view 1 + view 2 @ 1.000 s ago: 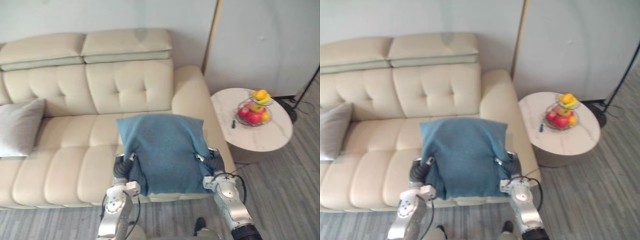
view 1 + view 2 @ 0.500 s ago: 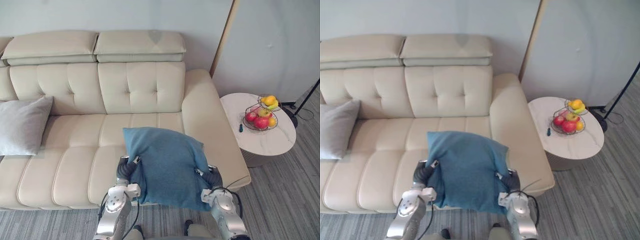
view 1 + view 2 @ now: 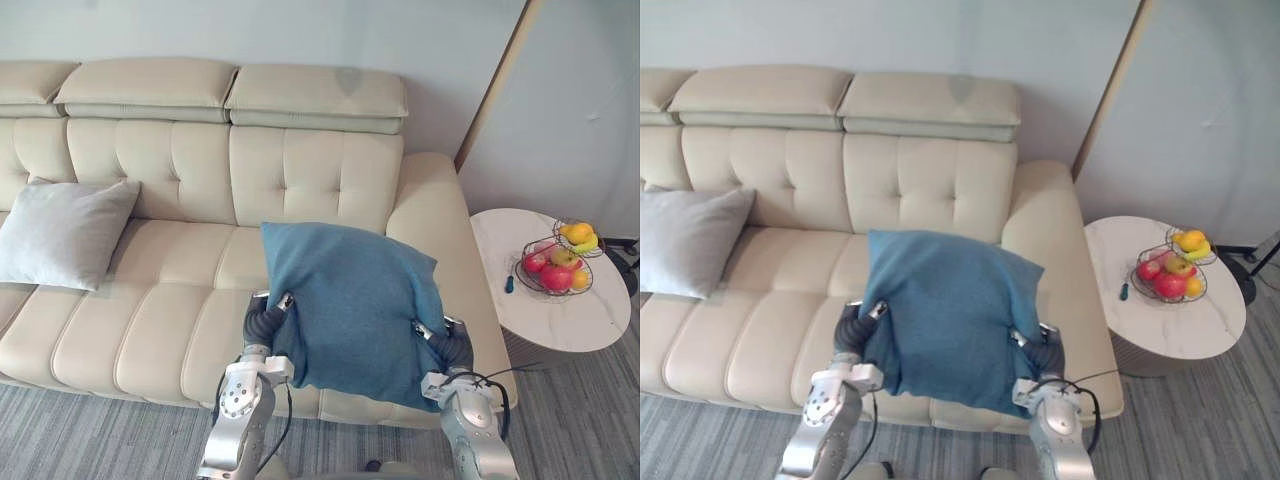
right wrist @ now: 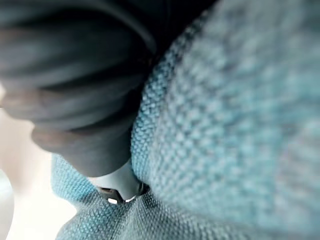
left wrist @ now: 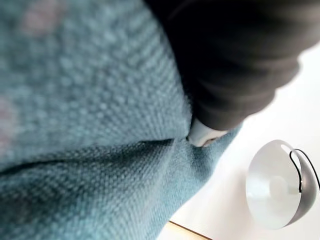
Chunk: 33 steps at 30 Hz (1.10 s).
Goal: Pick up cushions and gather them together orderly.
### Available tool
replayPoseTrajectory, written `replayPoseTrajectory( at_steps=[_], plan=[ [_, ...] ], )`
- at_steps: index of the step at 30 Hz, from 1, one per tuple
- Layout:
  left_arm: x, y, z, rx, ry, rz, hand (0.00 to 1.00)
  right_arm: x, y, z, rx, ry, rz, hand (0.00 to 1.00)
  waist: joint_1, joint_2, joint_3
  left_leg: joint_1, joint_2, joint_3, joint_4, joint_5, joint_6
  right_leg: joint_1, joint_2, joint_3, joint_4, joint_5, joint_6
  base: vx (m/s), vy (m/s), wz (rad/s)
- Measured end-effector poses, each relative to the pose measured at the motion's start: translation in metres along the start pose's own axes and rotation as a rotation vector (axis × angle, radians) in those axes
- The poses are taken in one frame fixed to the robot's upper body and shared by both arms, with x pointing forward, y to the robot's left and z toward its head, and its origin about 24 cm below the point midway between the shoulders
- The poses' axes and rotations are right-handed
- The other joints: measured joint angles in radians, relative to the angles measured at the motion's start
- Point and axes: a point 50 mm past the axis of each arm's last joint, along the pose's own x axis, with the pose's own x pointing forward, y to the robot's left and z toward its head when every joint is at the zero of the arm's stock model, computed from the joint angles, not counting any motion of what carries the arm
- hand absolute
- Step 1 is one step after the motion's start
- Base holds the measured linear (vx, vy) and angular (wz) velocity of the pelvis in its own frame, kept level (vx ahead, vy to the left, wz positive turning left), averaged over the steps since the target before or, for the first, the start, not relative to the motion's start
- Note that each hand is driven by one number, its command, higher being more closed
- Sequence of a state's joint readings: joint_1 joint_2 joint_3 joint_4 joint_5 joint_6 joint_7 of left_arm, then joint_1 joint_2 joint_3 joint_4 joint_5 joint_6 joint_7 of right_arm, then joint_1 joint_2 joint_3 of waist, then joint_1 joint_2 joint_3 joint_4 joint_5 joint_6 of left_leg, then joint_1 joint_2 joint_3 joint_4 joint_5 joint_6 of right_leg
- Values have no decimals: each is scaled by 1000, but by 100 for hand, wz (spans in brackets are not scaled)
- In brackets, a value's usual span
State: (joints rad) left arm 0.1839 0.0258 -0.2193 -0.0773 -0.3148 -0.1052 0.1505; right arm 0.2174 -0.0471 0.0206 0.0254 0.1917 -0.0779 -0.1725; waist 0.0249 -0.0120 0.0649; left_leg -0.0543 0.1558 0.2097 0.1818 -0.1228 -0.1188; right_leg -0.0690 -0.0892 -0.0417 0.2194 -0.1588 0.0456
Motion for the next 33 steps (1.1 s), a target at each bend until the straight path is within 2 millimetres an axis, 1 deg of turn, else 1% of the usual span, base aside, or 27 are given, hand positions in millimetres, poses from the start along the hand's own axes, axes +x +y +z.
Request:
replayPoseTrajectory(
  at_steps=[2, 3, 6, 8, 9, 11, 13, 16, 17, 19, 20, 21, 22, 23, 24, 25, 26, 28, 29, 30, 31, 33],
  plan=[
    [-3, 1, -3, 2, 15, 2, 100, -1, 0, -2, -8, 6, -6, 100, 2, -1, -6, 38, -13, 24, -45, 13, 5, 15, -4, 21, -26, 12, 9, -6, 66, -36],
    [-6, 0, -7, 11, 30, 0, 100, -1, -2, -6, -27, 19, -11, 100, 1, -2, -26, 53, -24, 41, -77, 23, 10, 20, -7, 35, -55, 29, 14, -3, 72, -30],
    [-6, 1, -9, 24, 38, -2, 100, -1, -2, -8, -40, 30, -12, 100, 1, -7, -32, 55, -32, 51, -87, 25, 14, 27, -12, 48, -88, 48, 25, -4, 55, -14],
    [-4, 4, -10, 55, 47, -13, 100, 2, -1, -6, -60, 17, -8, 100, 0, -8, -33, 49, -42, 57, -103, 37, 22, 24, -18, 57, -119, 70, 32, -22, 55, -9],
    [-3, 5, -10, 74, 48, -16, 100, 5, 1, -5, -72, 11, -6, 100, 0, -9, -33, 42, -44, 59, -107, 41, 23, 17, -20, 60, -128, 78, 34, -42, 42, -7],
    [8, 8, -2, 120, 18, -13, 100, 20, 13, 1, -97, -10, 18, 100, 1, -14, -33, -7, -47, 67, -109, 56, 29, -25, -21, 70, -151, 109, 33, -70, 28, -11],
    [23, 9, 11, 145, -37, 3, 100, 37, 26, 14, -109, -55, 41, 100, 10, -15, -21, -55, -47, 78, -109, 72, 35, -77, -20, 81, -160, 137, 34, -92, 10, -14],
    [48, 4, 39, 172, -148, 37, 100, 58, 47, 46, -113, -168, 51, 100, 21, -14, -9, -146, -47, 80, -106, 101, 43, -169, -19, 88, -160, 173, 29, -170, -13, -4],
    [61, 0, 57, 167, -225, 53, 100, 67, 58, 67, -100, -238, 59, 100, 30, -16, 20, -176, -43, 80, -101, 111, 43, -198, -16, 93, -159, 184, 27, -110, -25, -1],
    [75, -6, 77, 185, -302, 59, 100, 78, 68, 90, -92, -311, 58, 100, 34, -16, 35, -226, -41, 73, -91, 122, 44, -243, -14, 93, -152, 194, 29, -163, -40, 5],
    [87, -10, 93, 209, -358, 66, 100, 85, 73, 109, -93, -365, 51, 100, 36, -13, 39, -266, -41, 68, -92, 134, 46, -281, -13, 92, -153, 206, 28, -182, -44, 13],
    [100, -16, 110, 225, -409, 67, 100, 93, 79, 130, -87, -423, 42, 100, 38, -9, 62, -293, -42, 60, -93, 149, 46, -305, -14, 89, -153, 217, 30, -170, -36, 14],
    [109, -20, 124, 235, -444, 69, 100, 98, 84, 145, -75, -458, 34, 100, 37, -8, 76, -311, -42, 55, -95, 158, 48, -323, -13, 85, -153, 223, 30, -138, -24, 16],
    [121, -27, 143, 248, -488, 68, 100, 104, 88, 164, -54, -500, 14, 100, 38, -8, 93, -337, -43, 50, -105, 174, 48, -351, -13, 81, -152, 232, 30, -137, -17, 16],
    [131, -34, 166, 267, -545, 71, 100, 109, 93, 186, -29, -546, -8, 100, 38, -7, 118, -358, -47, 43, -125, 198, 49, -377, -13, 76, -153, 242, 29, -112, -12, 16],
    [137, -39, 179, 276, -574, 68, 100, 112, 95, 199, -14, -570, -24, 100, 38, -5, 131, -372, -50, 37, -142, 215, 51, -395, -14, 73, -154, 249, 31, -101, -8, 20],
    [145, -48, 202, 292, -621, 66, 100, 117, 96, 220, -3, -608, -44, 100, 37, -1, 158, -391, -54, 27, -167, 242, 53, -418, -15, 65, -157, 259, 29, -90, -7, 22],
    [155, -64, 249, 315, -711, 68, 100, 121, 103, 263, 45, -676, -77, 100, 34, 10, 213, -430, -60, 8, -216, 289, 53, -466, -15, 53, -169, 281, 30, -90, -2, 21],
    [156, -68, 260, 315, -732, 70, 100, 120, 106, 273, 62, -695, -84, 100, 34, 14, 223, -444, -62, 1, -227, 300, 54, -480, -14, 50, -177, 289, 30, -73, -1, 13],
    [157, -73, 276, 308, -759, 80, 100, 119, 110, 289, 80, -722, -94, 100, 34, 18, 239, -465, -63, -8, -246, 317, 52, -500, -14, 46, -191, 301, 30, -56, -2, 7],
    [156, -76, 293, 294, -791, 95, 100, 115, 114, 306, 112, -756, -98, 100, 36, 21, 271, -475, -64, -21, -266, 333, 48, -513, -13, 44, -202, 310, 31, -33, -4, 8],
    [155, -80, 306, 291, -818, 115, 100, 109, 117, 321, 141, -791, -110, 100, 36, 30, 287, -507, -64, -42, -271, 339, 44, -537, -13, 34, -211, 314, 31, -23, -3, 14]
  ],
)
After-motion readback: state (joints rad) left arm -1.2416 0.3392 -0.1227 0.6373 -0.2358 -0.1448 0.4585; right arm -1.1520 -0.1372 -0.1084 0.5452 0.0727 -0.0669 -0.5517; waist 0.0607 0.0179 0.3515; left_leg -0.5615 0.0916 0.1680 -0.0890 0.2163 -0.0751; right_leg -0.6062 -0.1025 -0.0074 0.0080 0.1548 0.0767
